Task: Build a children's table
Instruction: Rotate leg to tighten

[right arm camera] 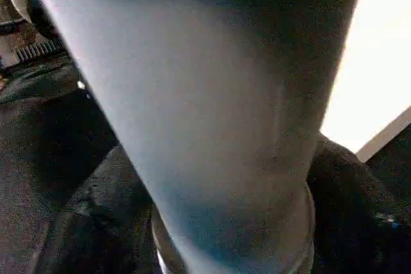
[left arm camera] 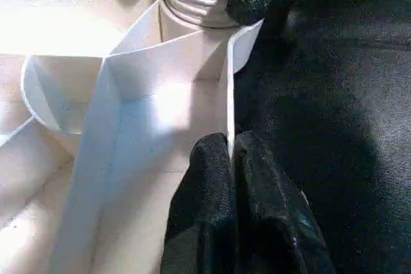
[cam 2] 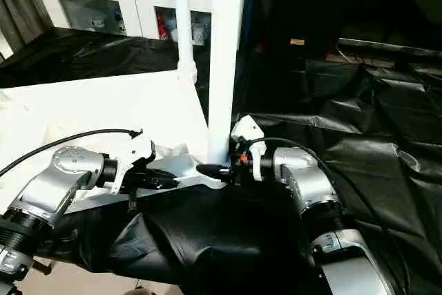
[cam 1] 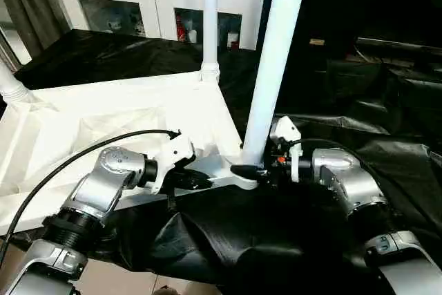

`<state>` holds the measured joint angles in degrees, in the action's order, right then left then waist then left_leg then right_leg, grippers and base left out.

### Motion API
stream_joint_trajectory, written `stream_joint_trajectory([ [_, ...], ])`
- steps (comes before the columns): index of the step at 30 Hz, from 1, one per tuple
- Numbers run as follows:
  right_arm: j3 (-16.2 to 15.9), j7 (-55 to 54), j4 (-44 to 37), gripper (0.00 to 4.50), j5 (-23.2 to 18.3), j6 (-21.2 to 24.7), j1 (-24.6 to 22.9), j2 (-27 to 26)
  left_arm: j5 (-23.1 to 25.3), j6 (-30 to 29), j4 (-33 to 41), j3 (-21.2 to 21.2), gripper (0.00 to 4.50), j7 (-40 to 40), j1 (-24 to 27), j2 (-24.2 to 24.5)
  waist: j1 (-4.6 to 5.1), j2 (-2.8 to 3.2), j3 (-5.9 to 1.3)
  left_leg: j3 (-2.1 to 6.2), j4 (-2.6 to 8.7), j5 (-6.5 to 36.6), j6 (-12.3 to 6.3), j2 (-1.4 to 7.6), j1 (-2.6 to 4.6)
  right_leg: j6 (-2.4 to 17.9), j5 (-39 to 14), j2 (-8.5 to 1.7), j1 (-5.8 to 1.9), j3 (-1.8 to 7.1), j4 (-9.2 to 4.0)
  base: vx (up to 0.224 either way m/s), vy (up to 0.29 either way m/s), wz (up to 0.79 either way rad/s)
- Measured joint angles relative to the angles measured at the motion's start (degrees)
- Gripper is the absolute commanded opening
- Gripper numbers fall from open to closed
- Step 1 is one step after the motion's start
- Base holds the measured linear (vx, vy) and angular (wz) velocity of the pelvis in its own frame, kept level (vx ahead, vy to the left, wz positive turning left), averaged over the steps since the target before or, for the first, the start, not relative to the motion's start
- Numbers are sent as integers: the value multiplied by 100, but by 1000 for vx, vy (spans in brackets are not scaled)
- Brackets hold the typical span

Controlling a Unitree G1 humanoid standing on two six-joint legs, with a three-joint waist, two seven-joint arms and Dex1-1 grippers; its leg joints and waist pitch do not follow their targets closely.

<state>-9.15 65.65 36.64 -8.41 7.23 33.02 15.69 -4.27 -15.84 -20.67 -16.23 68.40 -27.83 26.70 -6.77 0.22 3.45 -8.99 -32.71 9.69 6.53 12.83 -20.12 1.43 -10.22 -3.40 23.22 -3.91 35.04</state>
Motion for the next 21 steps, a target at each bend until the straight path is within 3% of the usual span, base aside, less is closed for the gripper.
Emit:
stream_joint_trajectory([
  [9,106,-520,69,271,34,18,-33,-100,135,69,-193,3,0,-381,-102,-269,-14,0,0,0,-5,-2,0,-2,3,0,0,-1,-2,3,6,0,0,0],
  [18,876,-3413,915,270,153,-5,381,-955,448,-260,-1135,79,0,-2047,-780,-1301,36,-3,-7,-2,-17,-3,2,-6,4,-8,2,-2,-19,11,9,0,0,0],
  [21,985,-4069,1141,270,222,-78,535,-1151,481,-325,-1363,146,0,-2348,-912,-1525,35,20,-26,-4,-15,-2,1,-9,5,-6,3,-2,-20,13,8,0,0,0],
])
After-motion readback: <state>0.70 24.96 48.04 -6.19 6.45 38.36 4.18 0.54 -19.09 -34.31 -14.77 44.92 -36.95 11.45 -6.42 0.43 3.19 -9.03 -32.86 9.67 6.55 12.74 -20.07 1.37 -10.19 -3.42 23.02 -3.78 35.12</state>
